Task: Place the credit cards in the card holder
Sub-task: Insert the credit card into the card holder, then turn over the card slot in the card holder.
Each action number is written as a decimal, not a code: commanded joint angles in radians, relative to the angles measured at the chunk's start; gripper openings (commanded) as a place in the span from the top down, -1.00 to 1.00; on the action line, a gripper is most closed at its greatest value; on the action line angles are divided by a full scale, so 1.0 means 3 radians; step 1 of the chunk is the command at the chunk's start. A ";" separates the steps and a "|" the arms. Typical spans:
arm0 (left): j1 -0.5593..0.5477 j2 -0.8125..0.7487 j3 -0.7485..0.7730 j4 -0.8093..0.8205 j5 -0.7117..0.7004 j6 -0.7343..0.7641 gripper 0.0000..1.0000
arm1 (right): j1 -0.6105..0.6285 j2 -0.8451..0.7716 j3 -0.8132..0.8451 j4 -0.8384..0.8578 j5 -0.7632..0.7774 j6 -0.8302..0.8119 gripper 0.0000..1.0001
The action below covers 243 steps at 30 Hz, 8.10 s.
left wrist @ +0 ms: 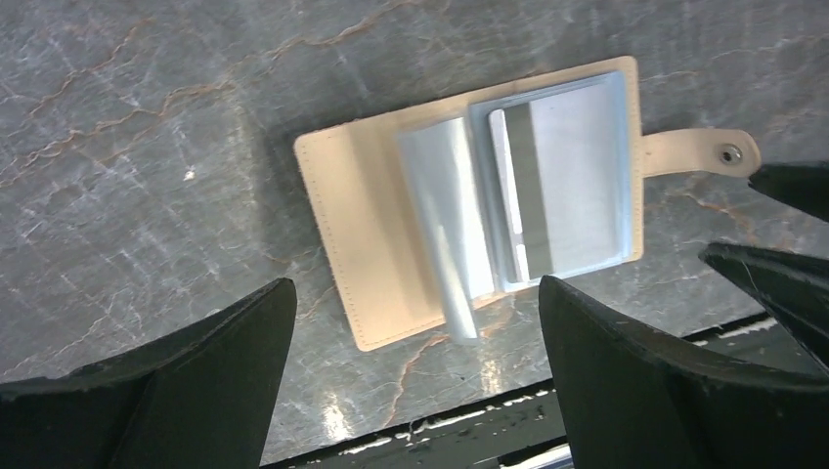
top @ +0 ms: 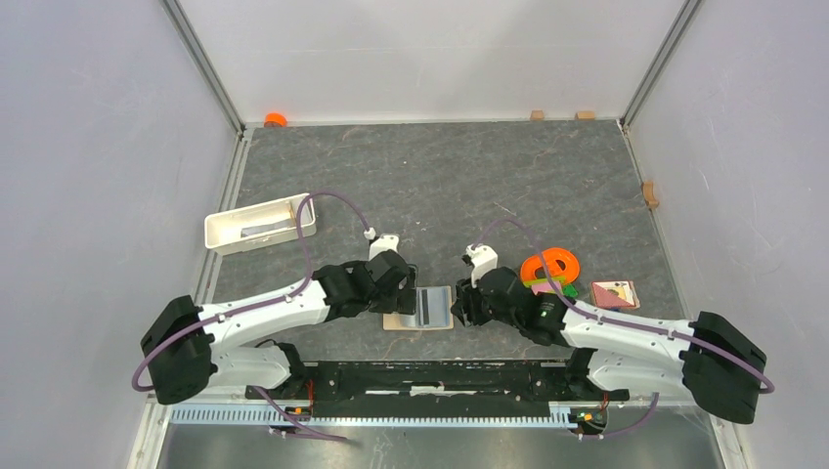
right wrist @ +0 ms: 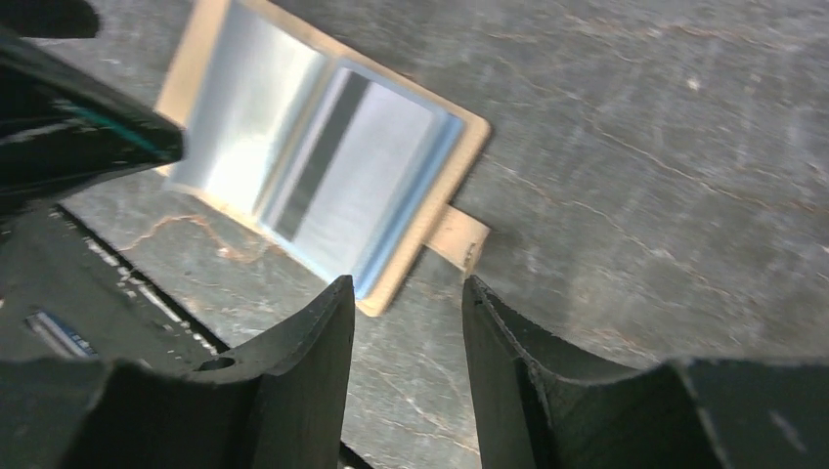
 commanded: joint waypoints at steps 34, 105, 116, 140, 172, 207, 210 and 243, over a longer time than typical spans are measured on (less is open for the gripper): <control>0.0497 -0.0168 -0.0806 0.0834 0.0591 -0.0149 -0.05 | 0.0101 0.0805 0.0062 0.0866 -0.0285 0.0425 0.37; 0.0505 -0.0027 -0.0898 0.1079 0.0760 -0.0133 0.69 | 0.0187 0.0846 -0.0072 0.1925 -0.0754 0.0481 0.62; 0.0503 -0.0040 -0.0928 0.1122 0.0774 -0.0128 0.70 | 0.0191 0.0881 -0.0164 0.2115 -0.0820 0.0516 0.75; 0.0507 -0.0105 -0.0921 0.1084 0.0684 -0.0131 0.72 | 0.0187 0.0872 -0.0066 0.1147 -0.0041 0.0510 0.96; 0.0547 -0.0879 -0.0814 0.0686 0.0482 -0.0105 -0.49 | -0.0011 0.0315 -0.0047 0.0759 -0.0050 0.0082 -0.07; 0.0769 0.0029 -0.1259 0.1486 0.0761 -0.0107 0.24 | -0.0273 0.1146 -0.0361 0.2053 -0.1158 0.0629 0.14; 0.0770 0.0039 -0.1291 0.1515 0.0763 -0.0116 0.32 | -0.0273 0.1190 -0.0365 0.2303 -0.1296 0.0705 0.14; 0.0773 -0.0023 -0.1306 0.1582 0.0980 -0.0210 0.46 | -0.0089 0.1055 -0.0110 0.2538 -0.1101 0.0611 0.22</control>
